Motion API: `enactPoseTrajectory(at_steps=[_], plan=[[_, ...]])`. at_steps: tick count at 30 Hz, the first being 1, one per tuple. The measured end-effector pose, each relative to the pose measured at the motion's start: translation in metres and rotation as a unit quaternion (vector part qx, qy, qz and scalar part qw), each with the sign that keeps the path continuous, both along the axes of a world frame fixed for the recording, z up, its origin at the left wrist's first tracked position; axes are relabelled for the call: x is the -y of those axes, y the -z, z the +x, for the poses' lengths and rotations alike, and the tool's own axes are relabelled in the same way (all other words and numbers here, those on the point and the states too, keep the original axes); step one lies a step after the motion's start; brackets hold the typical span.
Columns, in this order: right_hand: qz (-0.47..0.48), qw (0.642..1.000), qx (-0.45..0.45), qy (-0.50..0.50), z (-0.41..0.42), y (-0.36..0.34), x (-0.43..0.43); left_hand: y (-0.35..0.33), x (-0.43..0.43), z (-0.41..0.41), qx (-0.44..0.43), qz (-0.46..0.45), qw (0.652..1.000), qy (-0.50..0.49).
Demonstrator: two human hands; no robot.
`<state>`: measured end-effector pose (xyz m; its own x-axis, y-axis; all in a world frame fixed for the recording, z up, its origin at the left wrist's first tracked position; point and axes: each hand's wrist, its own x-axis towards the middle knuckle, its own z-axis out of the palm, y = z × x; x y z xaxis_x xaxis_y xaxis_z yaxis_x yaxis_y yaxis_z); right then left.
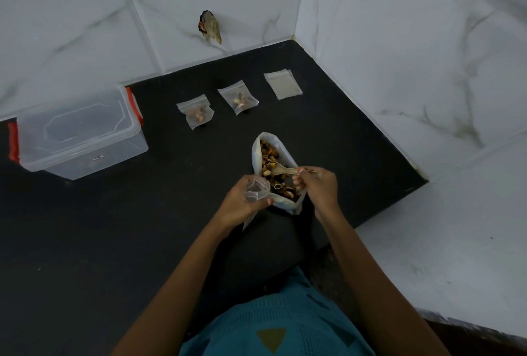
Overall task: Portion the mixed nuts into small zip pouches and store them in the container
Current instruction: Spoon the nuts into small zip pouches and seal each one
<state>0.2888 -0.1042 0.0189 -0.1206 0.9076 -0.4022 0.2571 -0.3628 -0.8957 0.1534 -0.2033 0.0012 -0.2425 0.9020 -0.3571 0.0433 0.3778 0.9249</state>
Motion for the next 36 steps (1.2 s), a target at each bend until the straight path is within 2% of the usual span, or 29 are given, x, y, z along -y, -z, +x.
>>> enactPoseTrajectory(at_steps=[5,15,19,25,28,32,36], plan=[[0.003,1.000,-0.001,-0.001,-0.004,0.000,0.003,0.000,0.001,0.000,0.001,0.002,1.000,-0.004],[-0.091,0.990,-0.094,0.053,0.015,-0.005,-0.005,-0.001,0.000,0.000,0.004,0.009,1.000,-0.006],[-0.054,0.996,-0.065,0.035,0.011,-0.004,-0.002,0.000,0.001,0.000,-0.001,-0.003,1.000,-0.002],[0.051,0.998,0.026,-0.023,-0.008,-0.004,0.003,-0.003,0.000,-0.001,0.004,0.004,1.000,0.008],[0.010,1.000,0.002,-0.003,-0.004,-0.005,-0.001,-0.002,0.000,0.000,0.002,0.004,1.000,0.006],[-0.090,0.991,-0.083,0.046,0.005,-0.009,-0.002,-0.006,0.002,0.000,-0.003,0.007,1.000,0.002],[-0.113,0.985,-0.113,0.063,0.010,-0.011,-0.003,-0.008,0.003,0.001,-0.006,-0.021,1.000,-0.003]])
